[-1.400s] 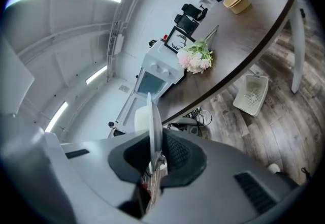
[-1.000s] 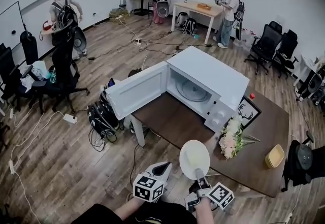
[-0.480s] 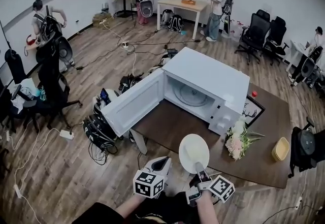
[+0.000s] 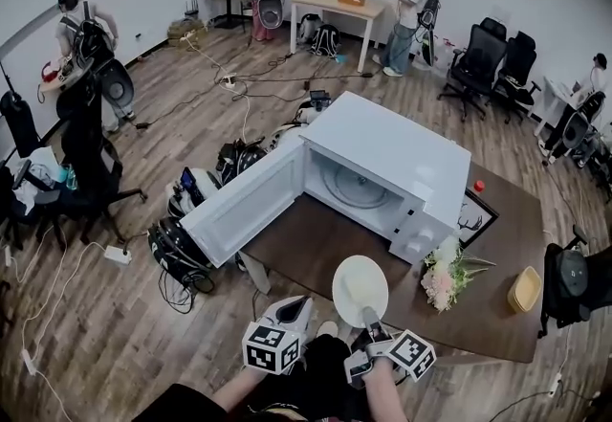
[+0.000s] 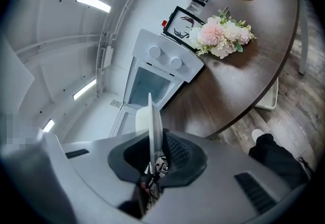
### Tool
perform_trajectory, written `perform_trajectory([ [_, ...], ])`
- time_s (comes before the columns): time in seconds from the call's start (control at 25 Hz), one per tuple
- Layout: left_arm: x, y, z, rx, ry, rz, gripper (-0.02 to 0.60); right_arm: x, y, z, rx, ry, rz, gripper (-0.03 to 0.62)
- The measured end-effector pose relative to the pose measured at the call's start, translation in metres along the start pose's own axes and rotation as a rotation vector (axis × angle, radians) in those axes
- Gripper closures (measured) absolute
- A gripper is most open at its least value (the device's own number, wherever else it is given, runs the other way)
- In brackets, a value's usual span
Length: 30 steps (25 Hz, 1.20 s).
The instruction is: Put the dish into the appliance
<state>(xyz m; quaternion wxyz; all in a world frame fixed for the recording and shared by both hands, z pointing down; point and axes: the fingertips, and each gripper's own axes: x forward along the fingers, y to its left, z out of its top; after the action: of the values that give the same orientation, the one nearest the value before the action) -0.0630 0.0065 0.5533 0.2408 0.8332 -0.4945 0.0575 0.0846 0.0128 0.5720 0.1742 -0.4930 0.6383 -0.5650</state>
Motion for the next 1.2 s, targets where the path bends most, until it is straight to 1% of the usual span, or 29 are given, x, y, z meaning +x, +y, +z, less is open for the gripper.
perform_trajectory([
  [0.24,0.018,0.013,0.014,-0.027,-0.018,0.051,0.572,0.031,0.001,0.021,0.001,0.029,-0.008,0.549],
  [0.4,0.03,0.026,0.022,-0.054,-0.03,0.096,0.572,0.056,0.005,0.035,-0.017,0.063,0.002,0.549],
  [0.6,0.057,0.039,0.032,-0.075,-0.033,0.136,0.572,0.086,0.008,0.056,-0.027,0.101,0.005,0.548],
  [0.76,0.079,0.041,0.045,-0.075,-0.043,0.14,0.572,0.104,0.009,0.069,-0.034,0.12,0.002,0.545],
  [0.92,0.1,0.037,0.055,-0.068,-0.044,0.131,0.572,0.118,0.016,0.086,-0.018,0.11,0.026,0.546],
  [1.04,0.116,0.035,0.06,-0.073,-0.039,0.13,0.572,0.128,0.016,0.1,-0.014,0.1,0.024,0.546],
  [1.2,0.123,0.037,0.075,-0.065,-0.052,0.141,0.572,0.145,0.023,0.103,0.013,0.105,0.016,0.545],
])
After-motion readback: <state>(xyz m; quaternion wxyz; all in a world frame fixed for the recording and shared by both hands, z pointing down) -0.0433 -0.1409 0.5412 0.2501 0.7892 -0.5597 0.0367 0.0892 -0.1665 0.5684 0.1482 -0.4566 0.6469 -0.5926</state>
